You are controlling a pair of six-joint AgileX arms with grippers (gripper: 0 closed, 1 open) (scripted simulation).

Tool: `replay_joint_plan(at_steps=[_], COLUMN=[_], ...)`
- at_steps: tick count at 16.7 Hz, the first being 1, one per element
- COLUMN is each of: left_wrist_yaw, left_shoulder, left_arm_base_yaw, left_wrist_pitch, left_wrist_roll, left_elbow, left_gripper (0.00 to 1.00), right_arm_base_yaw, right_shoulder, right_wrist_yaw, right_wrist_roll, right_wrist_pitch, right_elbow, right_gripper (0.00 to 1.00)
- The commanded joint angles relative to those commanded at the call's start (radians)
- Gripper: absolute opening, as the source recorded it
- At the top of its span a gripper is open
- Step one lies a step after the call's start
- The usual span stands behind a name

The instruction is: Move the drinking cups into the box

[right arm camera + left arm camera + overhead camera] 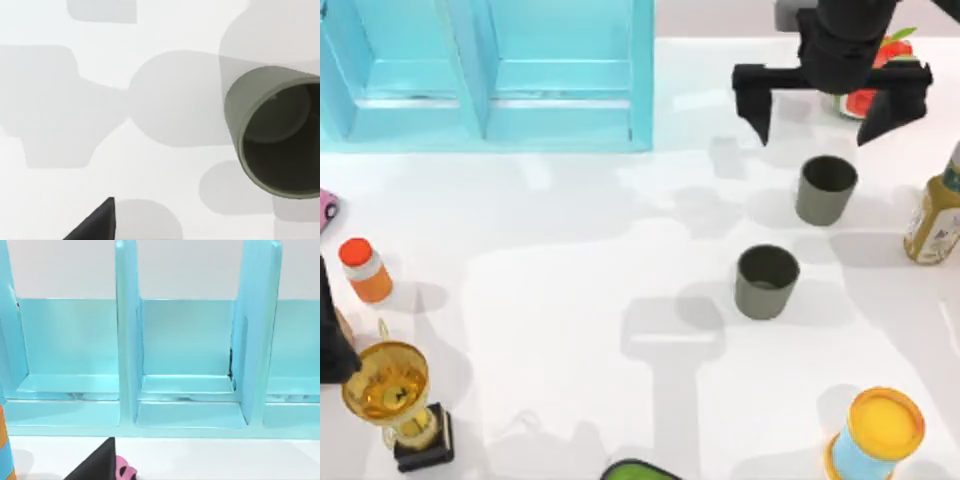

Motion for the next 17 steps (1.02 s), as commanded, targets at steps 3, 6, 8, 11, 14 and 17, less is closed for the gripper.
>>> replay_joint_plan(at_steps=[3, 6, 8, 11, 14, 17], left_wrist_yaw=[0.0, 0.0, 0.0, 0.0, 0.0, 0.0], left_shoulder=[0.0, 0.0, 0.0, 0.0, 0.0, 0.0], left_arm_base_yaw=[0.0, 0.0, 0.0, 0.0, 0.0, 0.0], left_wrist_pitch=[0.0, 0.0, 0.0, 0.0, 0.0, 0.0], left_wrist_roll=[0.0, 0.0, 0.0, 0.0, 0.0, 0.0], left_elbow=[0.0, 0.0, 0.0, 0.0, 0.0, 0.0], left_gripper=[1.0, 1.0, 1.0, 1.0, 1.0, 1.0], right_arm_base_yaw=[-0.002, -0.004, -0.005, -0.005, -0.005, -0.005], right_shoulder=[0.011, 0.022, 0.027, 0.027, 0.027, 0.027], right_wrist_yaw=[0.0, 0.0, 0.0, 0.0, 0.0, 0.0], right_wrist_roll=[-0.003, -0.004, -0.005, -0.005, -0.005, -0.005], right_wrist_pitch=[0.143, 0.268, 0.299, 0.3, 0.3, 0.3], right_elbow=[-0.126, -0.239, -0.269, -0.27, -0.27, -0.27], right_gripper=[1.0, 1.0, 1.0, 1.0, 0.85, 0.62])
